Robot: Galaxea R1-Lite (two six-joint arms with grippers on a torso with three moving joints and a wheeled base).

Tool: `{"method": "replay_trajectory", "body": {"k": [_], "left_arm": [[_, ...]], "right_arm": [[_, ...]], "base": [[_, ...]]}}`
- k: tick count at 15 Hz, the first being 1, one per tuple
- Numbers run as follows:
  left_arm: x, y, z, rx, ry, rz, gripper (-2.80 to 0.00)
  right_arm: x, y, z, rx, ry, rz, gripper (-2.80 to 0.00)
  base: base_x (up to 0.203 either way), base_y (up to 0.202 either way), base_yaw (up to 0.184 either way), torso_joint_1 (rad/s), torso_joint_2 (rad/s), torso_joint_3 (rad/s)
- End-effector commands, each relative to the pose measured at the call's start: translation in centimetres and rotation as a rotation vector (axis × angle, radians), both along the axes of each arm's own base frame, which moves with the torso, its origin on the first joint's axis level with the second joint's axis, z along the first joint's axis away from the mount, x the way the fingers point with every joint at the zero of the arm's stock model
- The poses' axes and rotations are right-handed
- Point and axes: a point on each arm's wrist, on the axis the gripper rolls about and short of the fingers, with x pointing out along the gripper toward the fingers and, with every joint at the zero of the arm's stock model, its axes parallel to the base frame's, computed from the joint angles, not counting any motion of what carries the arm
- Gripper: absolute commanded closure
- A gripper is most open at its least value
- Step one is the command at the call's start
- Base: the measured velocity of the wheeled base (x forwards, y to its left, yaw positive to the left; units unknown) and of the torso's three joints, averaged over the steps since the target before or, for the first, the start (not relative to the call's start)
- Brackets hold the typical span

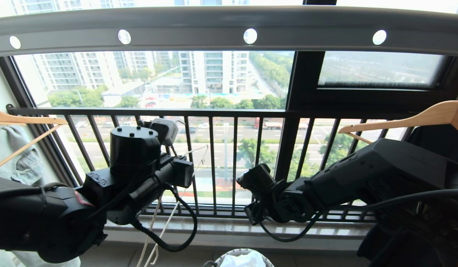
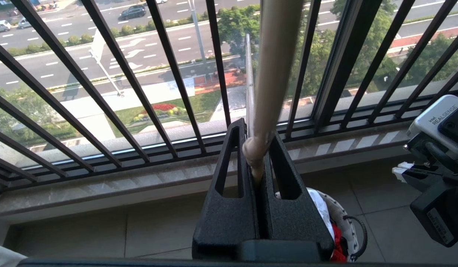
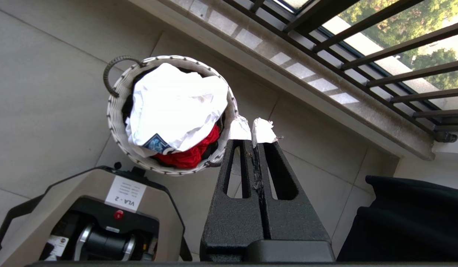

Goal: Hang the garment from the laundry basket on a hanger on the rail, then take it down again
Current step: Hang the clothes rack on the clothesline

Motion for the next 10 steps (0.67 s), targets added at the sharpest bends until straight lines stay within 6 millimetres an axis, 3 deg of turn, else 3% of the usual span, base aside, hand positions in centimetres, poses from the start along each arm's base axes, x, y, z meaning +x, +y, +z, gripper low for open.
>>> {"method": "replay_trajectory", "body": {"k": [1, 3, 6, 10], "left_arm": [[-2.2, 1.5, 1.3, -0.041, -0.032, 0.007, 0.00], [-3.9, 3.0, 2.0, -0.066, -0.043, 0.022, 0.00], [-6.2, 4.8, 3.6, -0.104, -0.003, -0.031, 0.00], [-8.6, 8.0, 7.9, -0.211, 0.075, -0.192, 0.00]], "right_arm": [[-0.2, -0.1, 1.6, 0.009, -0.036, 0.000, 0.00], [-0.2, -0.4, 2.9, 0.029, -0.063, -0.005, 0.00], [-0.2, -0.4, 2.9, 0.028, -0.061, -0.006, 0.00], [-0.2, -0.3, 2.3, 0.020, -0.050, -0.005, 0.00]], "base": [[0.000, 0.000, 0.000, 0.000, 0.00, 0.000], [0.000, 0.000, 0.000, 0.000, 0.00, 0.000], [0.000, 0.000, 0.000, 0.000, 0.00, 0.000], [0.000, 0.000, 0.000, 0.000, 0.00, 0.000]]}}
